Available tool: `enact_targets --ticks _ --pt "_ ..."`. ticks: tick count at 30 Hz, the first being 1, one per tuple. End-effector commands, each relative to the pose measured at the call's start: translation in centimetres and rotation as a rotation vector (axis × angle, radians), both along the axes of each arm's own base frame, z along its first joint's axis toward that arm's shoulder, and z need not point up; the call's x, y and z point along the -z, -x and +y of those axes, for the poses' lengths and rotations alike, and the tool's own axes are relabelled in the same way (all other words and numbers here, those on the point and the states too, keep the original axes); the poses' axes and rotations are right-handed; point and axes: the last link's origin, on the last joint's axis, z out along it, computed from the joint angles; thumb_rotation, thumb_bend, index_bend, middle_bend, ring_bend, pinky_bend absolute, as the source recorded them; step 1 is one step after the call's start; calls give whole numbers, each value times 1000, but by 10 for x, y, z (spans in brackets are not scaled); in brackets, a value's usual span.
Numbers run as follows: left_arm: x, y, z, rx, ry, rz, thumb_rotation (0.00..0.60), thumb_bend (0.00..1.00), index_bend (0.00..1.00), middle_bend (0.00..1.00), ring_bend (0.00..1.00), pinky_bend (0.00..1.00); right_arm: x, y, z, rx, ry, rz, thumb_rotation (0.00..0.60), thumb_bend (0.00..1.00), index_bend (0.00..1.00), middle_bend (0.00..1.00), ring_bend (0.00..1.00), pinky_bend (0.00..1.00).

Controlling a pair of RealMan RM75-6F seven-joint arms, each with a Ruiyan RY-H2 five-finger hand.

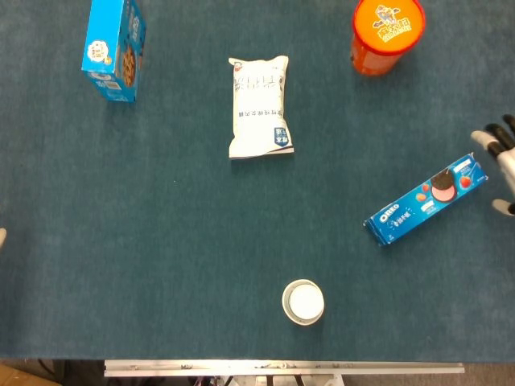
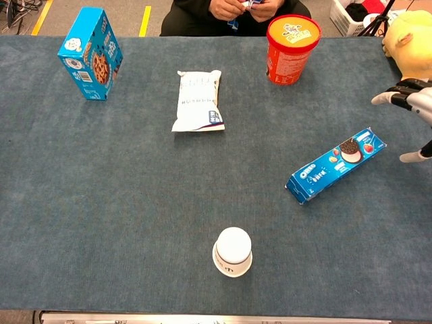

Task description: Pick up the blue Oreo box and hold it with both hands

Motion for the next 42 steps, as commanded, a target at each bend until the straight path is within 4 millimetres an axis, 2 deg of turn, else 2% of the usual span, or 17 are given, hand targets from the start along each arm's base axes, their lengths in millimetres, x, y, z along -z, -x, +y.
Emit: enact_targets --ticks 1,10,15,21,28,38,42 --pt "-1 0 0 -2 0 0 600 187 559 552 364 504 10 -4 -6 -9 -30 6 600 0 177 164 68 307" --pt "-1 6 -3 -26 6 -6 600 187 559 553 364 504 30 -13 -13 -13 -91 43 600 0 208 206 68 307" --pt "0 7 -4 -31 9 -7 600 187 559 554 364 504 36 -11 -16 2 -105 54 600 0 256 221 68 307" --pt "0 8 -3 -35 9 -11 600 187 559 554 364 504 42 -7 -21 26 -108 47 600 0 268 268 70 307" --pt "1 8 -3 -39 9 -12 600 187 559 555 364 504 48 -3 -26 33 -117 32 600 0 330 349 109 307" --pt "1 12 -4 -52 9 -15 600 187 559 556 364 504 58 -2 -28 37 -133 17 600 0 404 365 129 307" --pt "0 12 -5 -54 3 -16 600 187 559 557 364 504 60 -4 -29 30 -129 5 600 0 463 415 160 308"
